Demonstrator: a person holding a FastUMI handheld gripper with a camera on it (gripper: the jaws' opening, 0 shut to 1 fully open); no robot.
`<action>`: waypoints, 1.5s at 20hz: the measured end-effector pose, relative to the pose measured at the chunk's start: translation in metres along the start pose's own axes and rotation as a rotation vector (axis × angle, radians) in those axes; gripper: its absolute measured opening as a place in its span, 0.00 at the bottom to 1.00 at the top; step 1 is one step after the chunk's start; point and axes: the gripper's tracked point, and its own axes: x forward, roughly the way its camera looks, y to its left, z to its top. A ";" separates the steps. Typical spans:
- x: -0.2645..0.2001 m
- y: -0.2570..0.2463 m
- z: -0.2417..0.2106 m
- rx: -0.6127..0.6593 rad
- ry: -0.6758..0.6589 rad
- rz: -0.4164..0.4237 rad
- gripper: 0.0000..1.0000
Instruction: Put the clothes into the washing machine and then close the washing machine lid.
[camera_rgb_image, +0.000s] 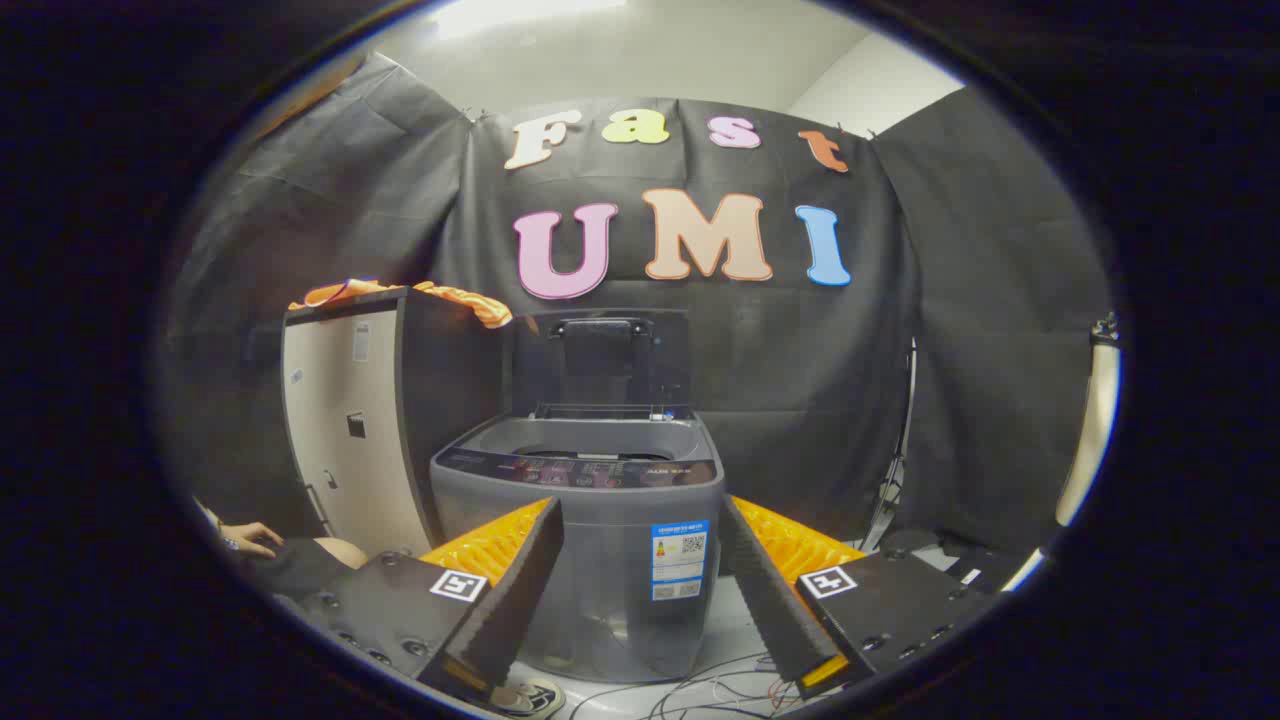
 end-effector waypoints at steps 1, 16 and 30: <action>0.001 -0.001 -0.001 0.003 0.004 0.000 0.98; 0.001 -0.002 -0.002 0.014 0.004 -0.002 0.98; 0.003 -0.003 -0.003 0.023 0.017 -0.029 0.98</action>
